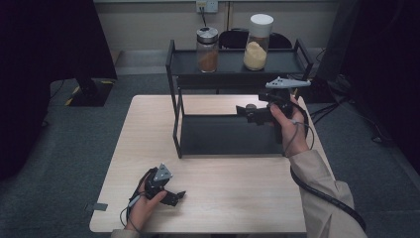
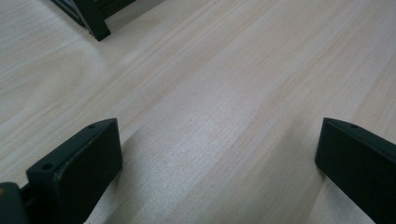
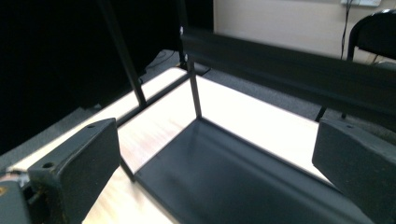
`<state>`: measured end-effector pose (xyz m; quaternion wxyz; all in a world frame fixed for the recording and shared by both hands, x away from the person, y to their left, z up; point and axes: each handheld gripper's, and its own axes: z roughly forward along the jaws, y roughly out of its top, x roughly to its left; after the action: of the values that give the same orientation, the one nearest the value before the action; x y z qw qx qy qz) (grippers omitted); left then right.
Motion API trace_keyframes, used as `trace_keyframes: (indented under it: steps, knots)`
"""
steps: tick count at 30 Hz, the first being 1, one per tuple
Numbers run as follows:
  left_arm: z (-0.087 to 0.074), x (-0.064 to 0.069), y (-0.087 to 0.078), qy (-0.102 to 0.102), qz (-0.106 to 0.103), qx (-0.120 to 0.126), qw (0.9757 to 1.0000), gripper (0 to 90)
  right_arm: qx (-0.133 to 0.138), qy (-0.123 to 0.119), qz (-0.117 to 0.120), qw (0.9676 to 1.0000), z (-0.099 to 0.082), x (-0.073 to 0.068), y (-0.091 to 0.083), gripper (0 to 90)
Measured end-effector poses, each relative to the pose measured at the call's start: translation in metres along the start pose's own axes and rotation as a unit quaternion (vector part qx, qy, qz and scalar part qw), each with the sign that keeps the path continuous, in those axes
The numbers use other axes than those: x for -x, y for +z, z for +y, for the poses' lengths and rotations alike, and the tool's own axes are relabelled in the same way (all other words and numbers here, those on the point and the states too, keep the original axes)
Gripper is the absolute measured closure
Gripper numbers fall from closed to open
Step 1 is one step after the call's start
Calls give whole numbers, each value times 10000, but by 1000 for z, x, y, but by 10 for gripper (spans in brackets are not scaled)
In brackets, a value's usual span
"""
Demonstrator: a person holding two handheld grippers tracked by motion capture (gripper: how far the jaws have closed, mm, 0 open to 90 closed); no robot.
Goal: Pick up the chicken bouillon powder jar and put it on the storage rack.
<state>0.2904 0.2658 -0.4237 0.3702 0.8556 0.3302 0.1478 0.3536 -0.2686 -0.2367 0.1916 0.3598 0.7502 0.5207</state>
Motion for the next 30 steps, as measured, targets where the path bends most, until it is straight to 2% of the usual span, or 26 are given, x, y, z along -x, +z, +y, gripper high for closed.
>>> trace_keyframes:
  steps: [4, 9, 12, 18, 25, 30]
  knots:
    - [0, 0, 0, 1, 1, 0, 10000, 0, 17, 105, 66, 9999, -22, 2, 2, 0]
    - [0, 0, 0, 5, -2, -13, 10000, 0, -74, 94, 151, 9998, -53, 5, 8, 0]
    - [0, 0, 0, 2, -3, -11, 10000, 0, -209, 67, 121, 9997, -67, 4, 11, 0]
    - [0, 0, 0, 3, -2, -12, 10000, 0, -472, -3, 219, 9986, -99, 6, 18, 0]
    - [0, 0, 0, 2, -3, -11, 10000, 0, -907, -223, 135, 9955, -130, 2, 21, 1]
    - [0, 0, 0, 4, -3, -13, 10000, 0, -1315, -459, 73, 9902, -149, -2, 25, 10]
